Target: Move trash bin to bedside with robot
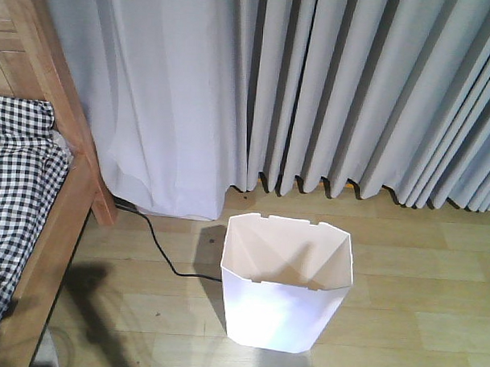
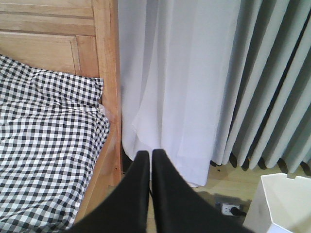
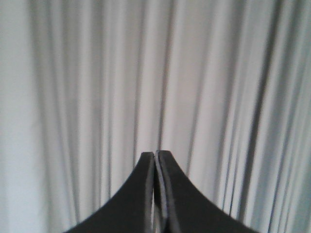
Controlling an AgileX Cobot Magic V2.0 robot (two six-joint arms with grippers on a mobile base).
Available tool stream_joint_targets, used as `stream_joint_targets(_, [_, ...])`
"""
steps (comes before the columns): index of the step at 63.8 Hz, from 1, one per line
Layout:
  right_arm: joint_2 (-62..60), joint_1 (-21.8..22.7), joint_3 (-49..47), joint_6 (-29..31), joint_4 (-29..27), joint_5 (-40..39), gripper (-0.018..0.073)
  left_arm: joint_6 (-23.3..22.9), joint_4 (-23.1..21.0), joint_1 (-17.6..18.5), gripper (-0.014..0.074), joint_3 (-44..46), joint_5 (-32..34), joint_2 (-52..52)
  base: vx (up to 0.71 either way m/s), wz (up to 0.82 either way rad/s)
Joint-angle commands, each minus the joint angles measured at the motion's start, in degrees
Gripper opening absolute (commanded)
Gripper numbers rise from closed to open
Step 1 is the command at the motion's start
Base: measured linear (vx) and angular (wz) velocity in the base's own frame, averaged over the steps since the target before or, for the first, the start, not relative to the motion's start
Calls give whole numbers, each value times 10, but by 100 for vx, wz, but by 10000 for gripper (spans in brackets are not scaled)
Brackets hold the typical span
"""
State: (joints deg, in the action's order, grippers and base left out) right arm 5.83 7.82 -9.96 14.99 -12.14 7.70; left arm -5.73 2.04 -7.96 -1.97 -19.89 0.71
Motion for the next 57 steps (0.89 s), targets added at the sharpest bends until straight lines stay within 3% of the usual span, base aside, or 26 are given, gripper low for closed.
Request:
stream_joint_targets(1, [9, -1, 23, -121, 103, -102, -9, -2, -1, 2, -6, -2, 38, 8, 0, 0])
stream_joint_targets(7, [9, -7, 59, -146, 121, -116, -9, -2, -1, 2, -6, -2, 38, 8, 0, 0])
stream_joint_targets(21, [-24, -93, 98, -94, 121, -109, -9, -2, -1, 2, -6, -2, 38, 8, 0, 0])
stream_joint_targets(57, [-72, -90, 120, -112, 121, -83, -9, -2, -1, 2, -6, -2, 38, 8, 0, 0])
